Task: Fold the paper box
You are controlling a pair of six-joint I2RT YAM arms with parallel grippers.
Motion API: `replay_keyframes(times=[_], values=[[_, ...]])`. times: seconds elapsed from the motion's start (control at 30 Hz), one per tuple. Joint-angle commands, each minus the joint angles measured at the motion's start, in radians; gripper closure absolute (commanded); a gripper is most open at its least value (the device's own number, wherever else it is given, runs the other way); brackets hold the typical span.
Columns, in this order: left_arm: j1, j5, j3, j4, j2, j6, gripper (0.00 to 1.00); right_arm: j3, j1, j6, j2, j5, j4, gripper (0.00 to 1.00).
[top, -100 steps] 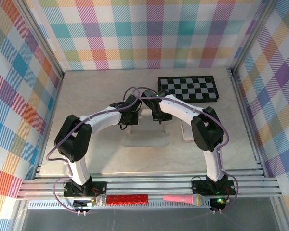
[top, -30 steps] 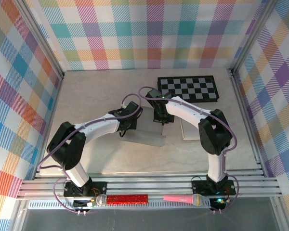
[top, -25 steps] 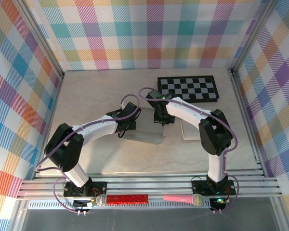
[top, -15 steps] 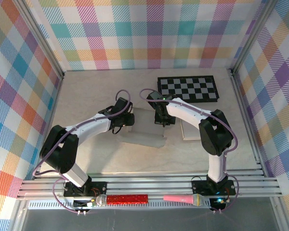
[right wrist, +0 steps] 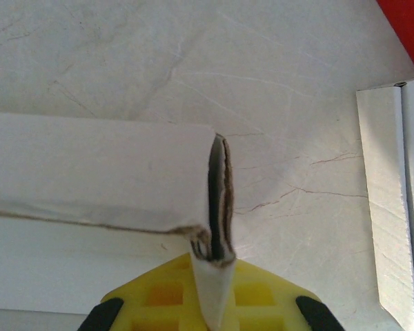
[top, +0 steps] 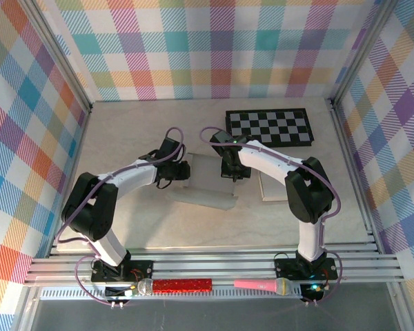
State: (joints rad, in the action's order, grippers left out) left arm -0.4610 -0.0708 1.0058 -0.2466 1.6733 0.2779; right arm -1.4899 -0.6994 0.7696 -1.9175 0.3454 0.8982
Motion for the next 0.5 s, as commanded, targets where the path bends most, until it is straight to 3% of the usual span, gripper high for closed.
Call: replay_keyframes(times=[0.0, 0.2, 0.33, 0.47], values=[[0.012, -0.079, 0.021, 0.025, 0.026, -0.060, 0.84, 0.017, 0.002, -0.020, 0.044, -0.013, -0.003, 1.00], [0.020, -0.106, 0.033, 0.024, 0.068, -0.098, 0.80, 0.032, 0.002, -0.039, 0.054, -0.025, -0.031, 1.00], [0.038, -0.104, 0.031, 0.035, 0.089, -0.101, 0.71, 0.041, 0.002, -0.051, 0.058, -0.025, -0.040, 1.00], [0.048, -0.109, 0.040, 0.046, 0.103, -0.106, 0.78, 0.045, 0.001, -0.055, 0.065, -0.022, -0.041, 1.00]])
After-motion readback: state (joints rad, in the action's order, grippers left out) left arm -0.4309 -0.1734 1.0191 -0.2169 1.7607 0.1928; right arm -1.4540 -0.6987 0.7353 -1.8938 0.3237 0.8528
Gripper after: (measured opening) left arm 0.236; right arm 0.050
